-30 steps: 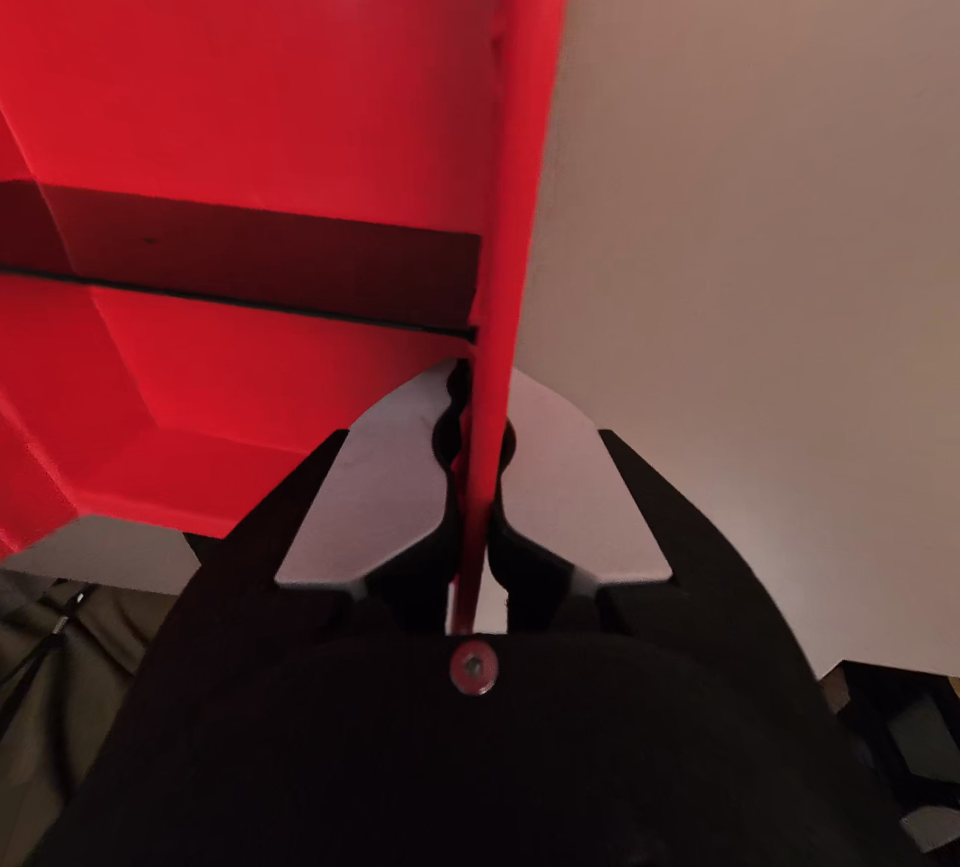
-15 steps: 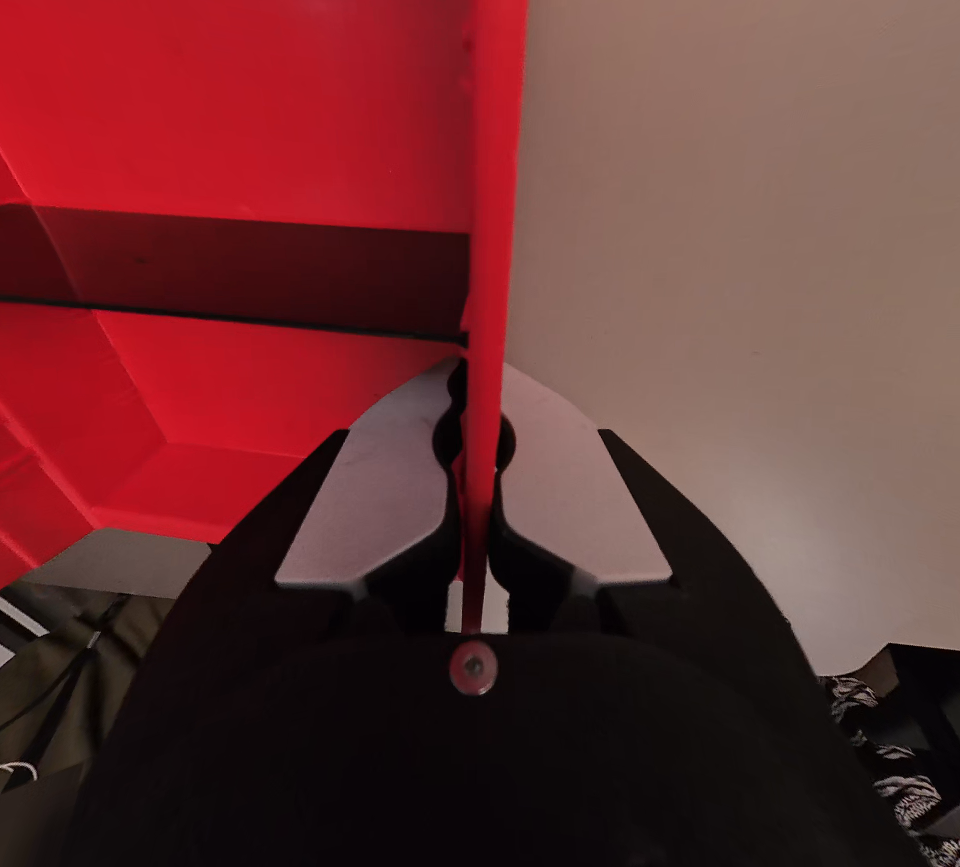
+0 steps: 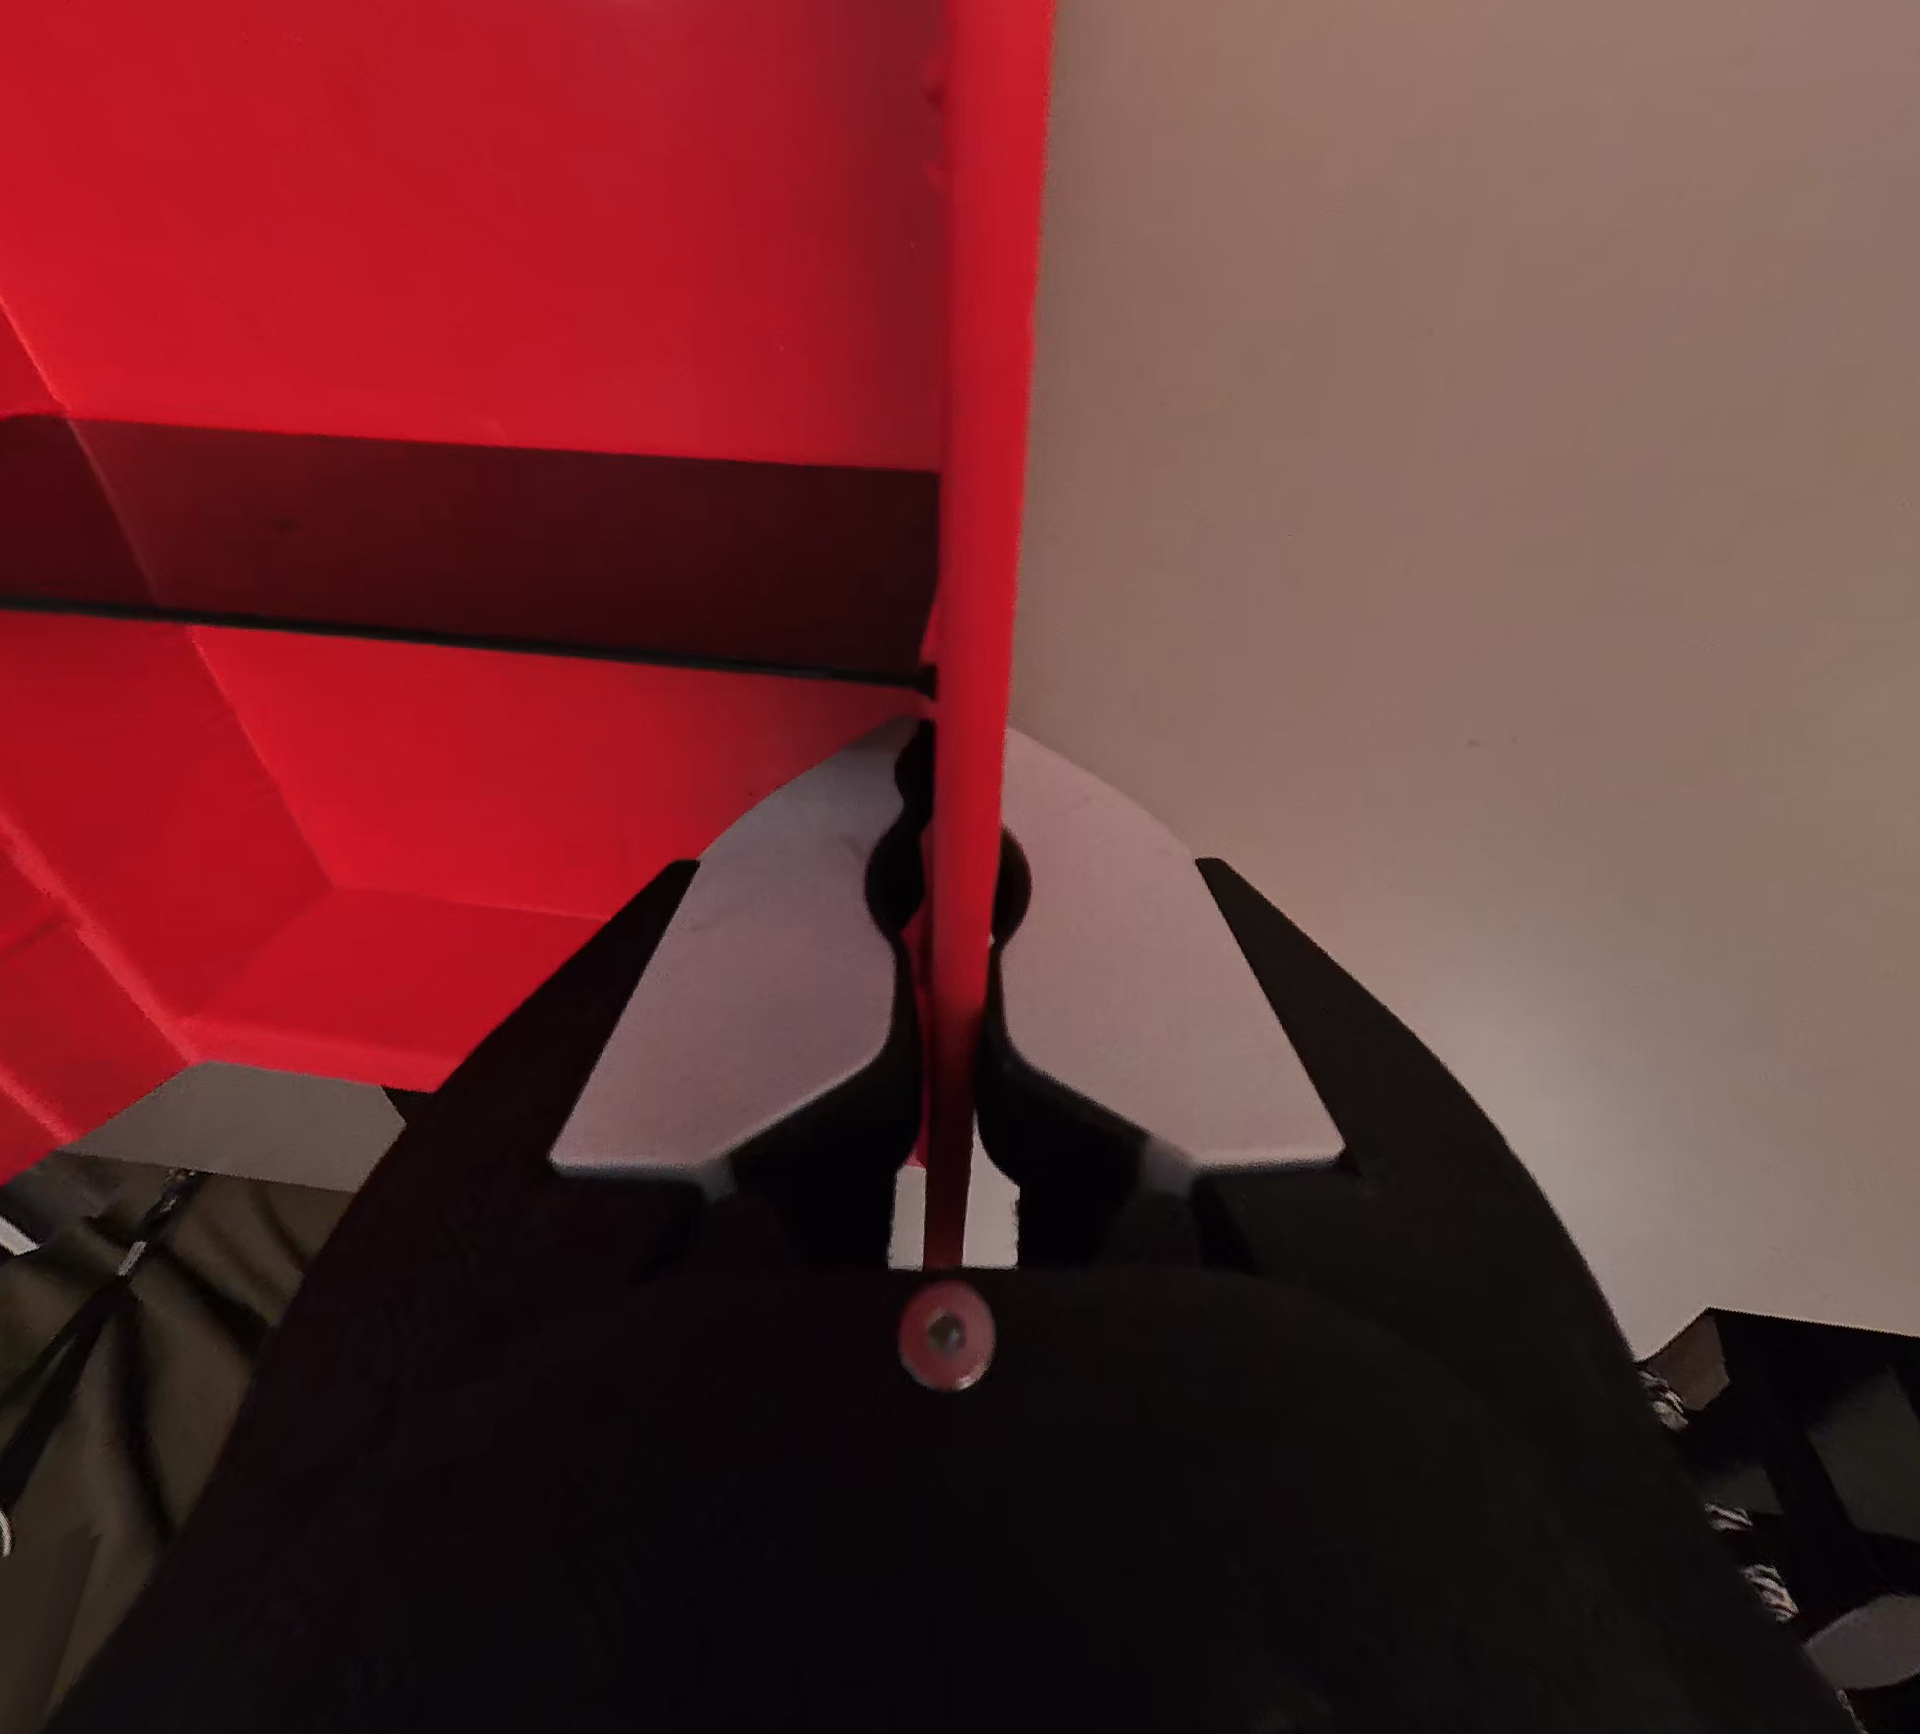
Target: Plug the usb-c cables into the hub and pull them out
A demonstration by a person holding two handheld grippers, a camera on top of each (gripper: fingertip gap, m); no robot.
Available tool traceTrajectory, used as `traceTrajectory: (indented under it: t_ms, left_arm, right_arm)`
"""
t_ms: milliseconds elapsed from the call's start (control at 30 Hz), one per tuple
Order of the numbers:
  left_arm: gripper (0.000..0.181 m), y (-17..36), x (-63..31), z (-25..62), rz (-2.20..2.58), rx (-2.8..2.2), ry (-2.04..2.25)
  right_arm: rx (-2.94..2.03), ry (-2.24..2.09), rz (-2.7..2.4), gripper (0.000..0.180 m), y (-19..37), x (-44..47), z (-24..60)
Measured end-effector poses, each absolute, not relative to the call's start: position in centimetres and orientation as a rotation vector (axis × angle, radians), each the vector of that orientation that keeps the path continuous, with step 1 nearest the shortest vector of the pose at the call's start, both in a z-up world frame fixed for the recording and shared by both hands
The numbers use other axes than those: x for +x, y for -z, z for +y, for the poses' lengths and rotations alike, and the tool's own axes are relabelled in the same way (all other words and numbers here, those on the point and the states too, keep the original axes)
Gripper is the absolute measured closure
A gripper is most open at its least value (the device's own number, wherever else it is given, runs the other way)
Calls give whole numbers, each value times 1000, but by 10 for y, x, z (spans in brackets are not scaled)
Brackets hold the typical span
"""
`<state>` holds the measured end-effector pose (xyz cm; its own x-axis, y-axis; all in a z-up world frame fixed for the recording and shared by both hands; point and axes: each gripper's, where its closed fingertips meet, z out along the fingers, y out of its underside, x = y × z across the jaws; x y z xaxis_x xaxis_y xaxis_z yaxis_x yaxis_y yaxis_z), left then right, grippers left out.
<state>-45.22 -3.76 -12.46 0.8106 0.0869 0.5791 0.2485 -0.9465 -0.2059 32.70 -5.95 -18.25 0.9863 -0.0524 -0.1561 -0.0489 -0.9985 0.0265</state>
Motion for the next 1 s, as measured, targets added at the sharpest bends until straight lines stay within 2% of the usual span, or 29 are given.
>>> traceTrajectory:
  t_ms: [333, 567, 667, 733, 800, 867, 1000]
  left_arm:
    - [167, 125, -456, -35, -227, -2727, 804]
    - [166, 116, -459, -33, -259, -2665, 848]
    - [160, 93, -464, -28, -238, -2551, 810]
    - [157, 74, -469, -23, -188, -2472, 727]
    - [151, 48, -472, -8, -101, -2336, 623]
    - [149, 18, -469, 8, 33, -2171, 506]
    - [126, -25, -446, 36, 264, -1864, 254]
  right_arm:
    - [3139, 246, -53, 174, 183, 329, -56]
    - [3172, 62, 26, 160, 186, 337, -54]
    - [3175, -17, 81, 152, 187, 340, -56]
    - [3225, -31, 107, 136, 181, 340, -50]
    - [3266, -13, 143, 128, 170, 337, -47]
    - [3302, -48, 184, 123, 157, 338, -46]
    - [3438, -161, 237, 122, 117, 341, -39]
